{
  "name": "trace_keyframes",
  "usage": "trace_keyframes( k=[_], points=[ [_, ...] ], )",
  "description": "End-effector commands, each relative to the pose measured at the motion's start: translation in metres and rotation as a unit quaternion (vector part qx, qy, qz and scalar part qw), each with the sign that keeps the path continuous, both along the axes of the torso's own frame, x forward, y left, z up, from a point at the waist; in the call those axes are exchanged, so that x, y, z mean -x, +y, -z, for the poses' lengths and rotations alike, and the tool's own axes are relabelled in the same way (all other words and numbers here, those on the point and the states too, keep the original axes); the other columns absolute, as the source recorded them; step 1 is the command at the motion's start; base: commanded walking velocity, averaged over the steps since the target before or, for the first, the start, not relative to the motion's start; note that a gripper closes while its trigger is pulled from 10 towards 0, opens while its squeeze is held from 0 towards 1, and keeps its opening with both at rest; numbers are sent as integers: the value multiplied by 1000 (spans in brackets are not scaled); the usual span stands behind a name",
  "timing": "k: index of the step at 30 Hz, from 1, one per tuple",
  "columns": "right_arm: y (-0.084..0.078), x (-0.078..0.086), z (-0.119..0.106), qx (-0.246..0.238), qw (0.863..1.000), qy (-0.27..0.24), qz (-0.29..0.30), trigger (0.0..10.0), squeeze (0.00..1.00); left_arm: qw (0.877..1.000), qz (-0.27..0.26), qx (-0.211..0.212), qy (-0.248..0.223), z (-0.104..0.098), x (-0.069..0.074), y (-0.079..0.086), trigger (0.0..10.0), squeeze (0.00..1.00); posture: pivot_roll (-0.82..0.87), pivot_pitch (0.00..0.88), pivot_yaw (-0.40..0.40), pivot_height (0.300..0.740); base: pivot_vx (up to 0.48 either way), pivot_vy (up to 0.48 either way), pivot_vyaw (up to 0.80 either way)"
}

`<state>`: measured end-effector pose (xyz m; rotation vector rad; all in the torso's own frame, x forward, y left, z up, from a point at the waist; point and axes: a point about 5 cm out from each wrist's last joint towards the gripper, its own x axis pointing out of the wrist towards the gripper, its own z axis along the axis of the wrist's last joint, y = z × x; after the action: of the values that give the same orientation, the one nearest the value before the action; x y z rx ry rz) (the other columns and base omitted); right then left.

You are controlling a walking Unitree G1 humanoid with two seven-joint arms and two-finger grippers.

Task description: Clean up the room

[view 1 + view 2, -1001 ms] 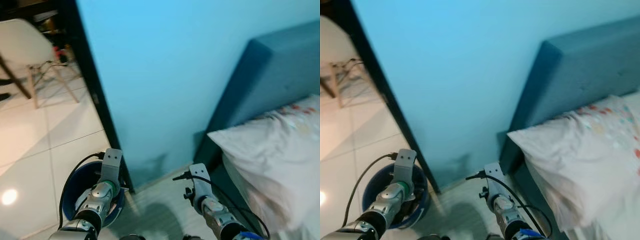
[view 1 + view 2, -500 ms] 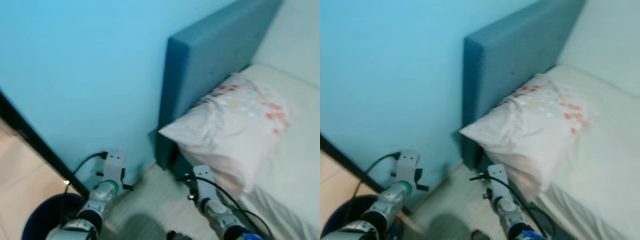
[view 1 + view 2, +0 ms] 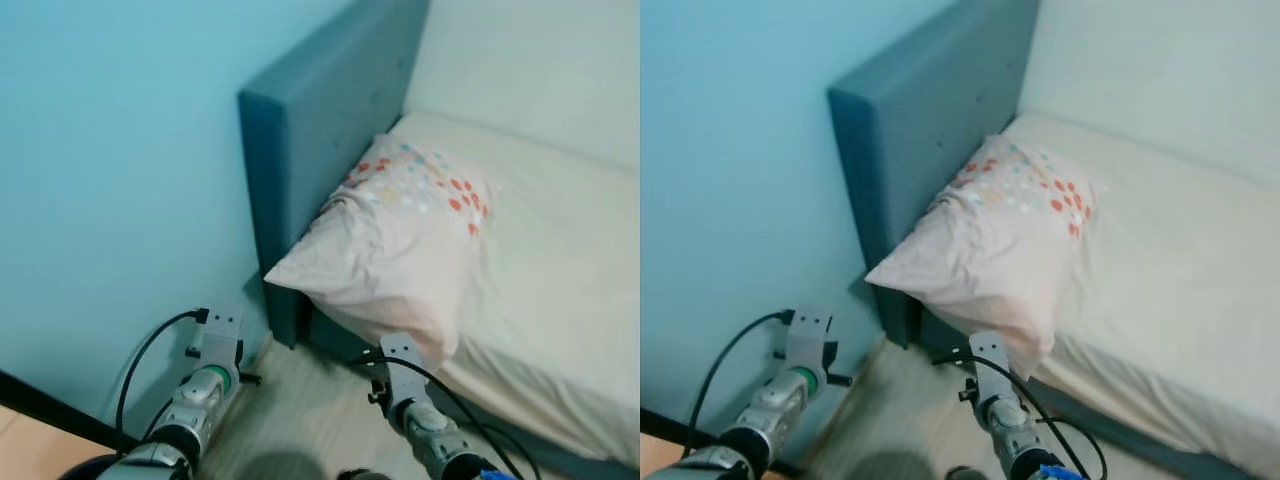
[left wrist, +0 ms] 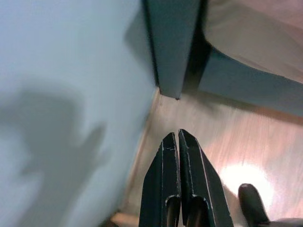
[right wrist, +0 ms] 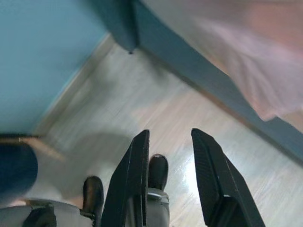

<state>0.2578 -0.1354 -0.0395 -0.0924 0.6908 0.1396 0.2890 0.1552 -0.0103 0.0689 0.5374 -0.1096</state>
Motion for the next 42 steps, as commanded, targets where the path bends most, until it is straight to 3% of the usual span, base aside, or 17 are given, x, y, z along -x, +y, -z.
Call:
trace_keyframes(
  k=[1, 2, 3, 8, 11, 16, 24, 27, 37, 42],
  points=[
    [-4, -1, -2, 2, 1000, -12, 3, 10000, 0, 1000, -4, 7, -11, -2, -2, -2, 10000, 0, 79, 0, 83, 740, 0, 0, -800],
    [-6, -6, -7, 0, 999, -36, 10, 10000, 0, 1000, -4, 4, -26, -5, -3, 2, 10000, 0, 82, 0, 83, 740, 0, 0, -800],
    [-11, -18, -22, -15, 993, -106, 40, 10000, 0, 997, -5, 12, -70, -12, -4, 11, 10000, 0, 86, 0, 82, 740, 0, 0, -800],
    [-14, -25, -33, -19, 987, -152, 53, 10000, 0, 993, -2, 36, -113, -20, -5, 13, 10000, 0, 85, 0, 81, 740, 0, 0, -800],
    [-18, -38, -62, 6, 964, -263, 46, 10000, 0, 983, 6, 54, -175, -35, -9, 9, 10000, 0, 90, 6, 67, 740, 0, 0, -800],
    [-22, -45, -78, 35, 947, -316, 34, 10000, 0, 980, 28, 46, -191, -40, -11, -2, 10000, 0, 92, 13, 60, 740, 0, 0, -800],
    [-26, -47, -83, 32, 943, -330, 40, 10000, 0, 973, 35, 43, -223, -52, -18, -10, 10000, 0, 65, 16, 52, 740, 0, 0, -800],
    [-29, -47, -83, 24, 942, -331, 50, 10000, 0, 970, 56, 50, -231, -58, -23, -21, 10000, 0, 59, 18, 49, 740, 0, 0, -800],
    [-32, -45, -82, 14, 941, -331, 65, 10000, 0, 973, 64, 80, -205, -55, -22, -39, 10000, 0, 52, 37, 39, 740, 0, 0, -800],
    [-26, -45, -81, 18, 943, -329, 39, 10000, 0, 975, 49, 87, -200, -57, -25, -39, 10000, 0, 41, 37, 45, 740, 0, 0, -800]
  ],
)
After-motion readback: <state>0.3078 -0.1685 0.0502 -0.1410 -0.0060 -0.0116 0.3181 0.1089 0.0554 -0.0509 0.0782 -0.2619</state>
